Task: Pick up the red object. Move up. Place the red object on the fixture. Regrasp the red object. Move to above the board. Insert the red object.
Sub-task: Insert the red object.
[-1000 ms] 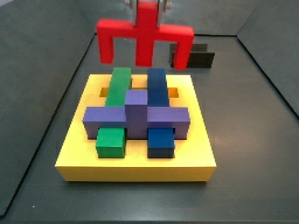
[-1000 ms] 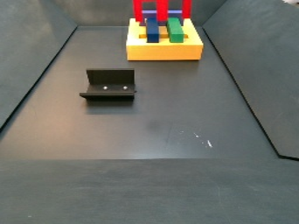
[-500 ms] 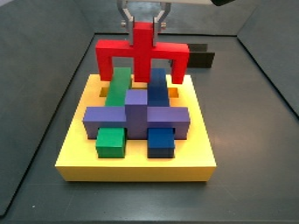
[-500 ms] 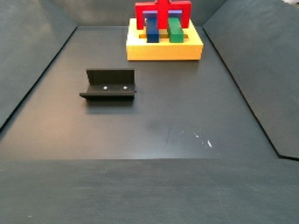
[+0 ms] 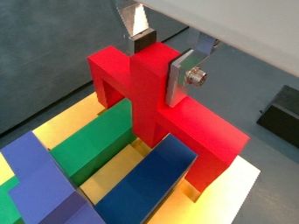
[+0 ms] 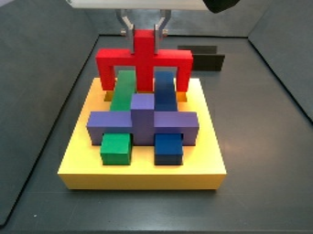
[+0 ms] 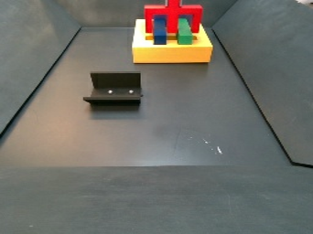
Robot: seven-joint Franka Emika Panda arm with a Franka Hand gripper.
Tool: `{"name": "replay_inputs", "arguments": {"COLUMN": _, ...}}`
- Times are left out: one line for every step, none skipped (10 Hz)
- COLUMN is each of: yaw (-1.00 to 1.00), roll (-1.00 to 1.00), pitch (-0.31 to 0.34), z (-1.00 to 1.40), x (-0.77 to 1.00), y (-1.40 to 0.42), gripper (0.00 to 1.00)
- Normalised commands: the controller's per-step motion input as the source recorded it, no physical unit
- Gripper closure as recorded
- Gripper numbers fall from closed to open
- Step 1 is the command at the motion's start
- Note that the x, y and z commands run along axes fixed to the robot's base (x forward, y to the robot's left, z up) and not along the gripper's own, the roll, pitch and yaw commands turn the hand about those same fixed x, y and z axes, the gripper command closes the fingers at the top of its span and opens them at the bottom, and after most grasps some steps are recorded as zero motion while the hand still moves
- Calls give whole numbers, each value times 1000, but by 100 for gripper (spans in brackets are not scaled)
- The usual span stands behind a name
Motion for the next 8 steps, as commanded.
{"name": "replay_inputs", "arguments": {"yaw": 0, "roll": 206, "pitch": -76, "z": -357, "x": 0, "y": -91, "gripper": 100}}
{"name": "replay_inputs", "arguments": {"yaw": 0, "roll": 260, "pitch": -47, "z": -423, "x": 0, "y": -46, "gripper": 100}}
{"name": "replay_inputs", "arguments": {"yaw": 11, "roll": 287, "pitch": -37, "z": -411, "x": 0, "y": 0, "gripper": 100}}
{"name": "replay_inputs", "arguments": {"yaw": 11, "roll": 243, "pitch": -27, "z": -349, "x": 0, "y": -20, "gripper": 100}}
{"name": "replay_inputs", "arguments": {"yaw": 0, "roll": 84, "pitch": -33, "z": -209, "x": 0, "y": -57, "gripper": 100}}
{"name": "replay_inputs", "arguments": {"yaw": 0, "roll": 0, "pitch": -60, "z": -229, "x": 0, "y": -123, "gripper": 100}}
{"name": "replay_inputs", "arguments": {"yaw": 0, "roll": 0, "pitch": -67, "z": -309, "x": 11, "y": -111, "gripper": 100}}
{"name": "replay_inputs", "arguments": {"yaw": 0, "roll": -36, "pitch": -40, "z": -423, "x": 103, "y": 0, "gripper": 100}}
